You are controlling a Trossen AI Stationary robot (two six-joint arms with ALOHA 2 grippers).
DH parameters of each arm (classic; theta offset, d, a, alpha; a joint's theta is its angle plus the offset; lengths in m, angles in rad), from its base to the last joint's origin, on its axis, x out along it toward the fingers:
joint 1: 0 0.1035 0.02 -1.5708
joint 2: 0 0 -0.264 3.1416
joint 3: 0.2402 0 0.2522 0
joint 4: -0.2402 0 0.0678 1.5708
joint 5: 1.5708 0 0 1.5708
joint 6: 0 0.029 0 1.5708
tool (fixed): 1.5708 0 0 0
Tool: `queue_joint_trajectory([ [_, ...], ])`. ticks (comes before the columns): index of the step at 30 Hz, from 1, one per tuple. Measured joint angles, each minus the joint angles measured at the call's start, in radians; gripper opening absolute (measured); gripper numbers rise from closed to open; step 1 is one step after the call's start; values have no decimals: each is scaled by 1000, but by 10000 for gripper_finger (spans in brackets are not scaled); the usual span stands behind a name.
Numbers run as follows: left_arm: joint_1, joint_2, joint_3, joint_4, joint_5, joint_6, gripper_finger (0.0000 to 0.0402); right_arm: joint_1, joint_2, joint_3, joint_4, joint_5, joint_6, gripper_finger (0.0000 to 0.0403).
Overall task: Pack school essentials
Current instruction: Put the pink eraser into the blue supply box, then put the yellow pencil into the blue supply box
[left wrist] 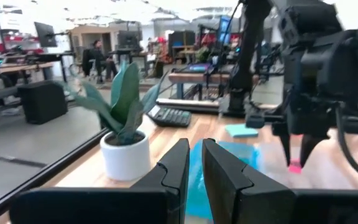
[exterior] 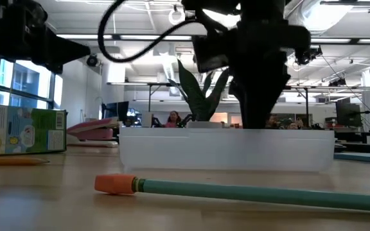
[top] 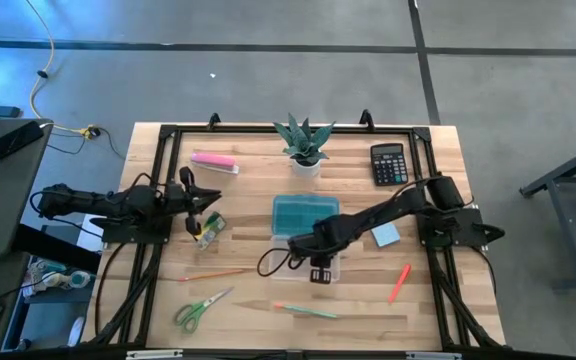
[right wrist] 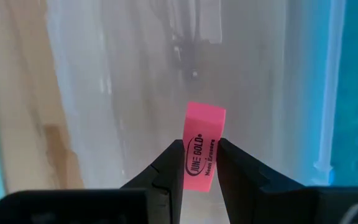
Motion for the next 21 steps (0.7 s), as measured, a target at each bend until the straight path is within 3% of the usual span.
queue_joint_trajectory([
  [6,0,0,0,-55,-8,47,41,1,0,-40,31,3,-24,106],
  [13,0,7,0,-76,-16,14,115,-4,-10,-38,22,7,-18,172],
  [17,0,7,0,-46,-50,-26,156,-4,-22,-37,-22,114,-41,183],
  [21,0,17,46,-57,-51,-33,168,-4,-53,-37,-51,213,-89,179],
])
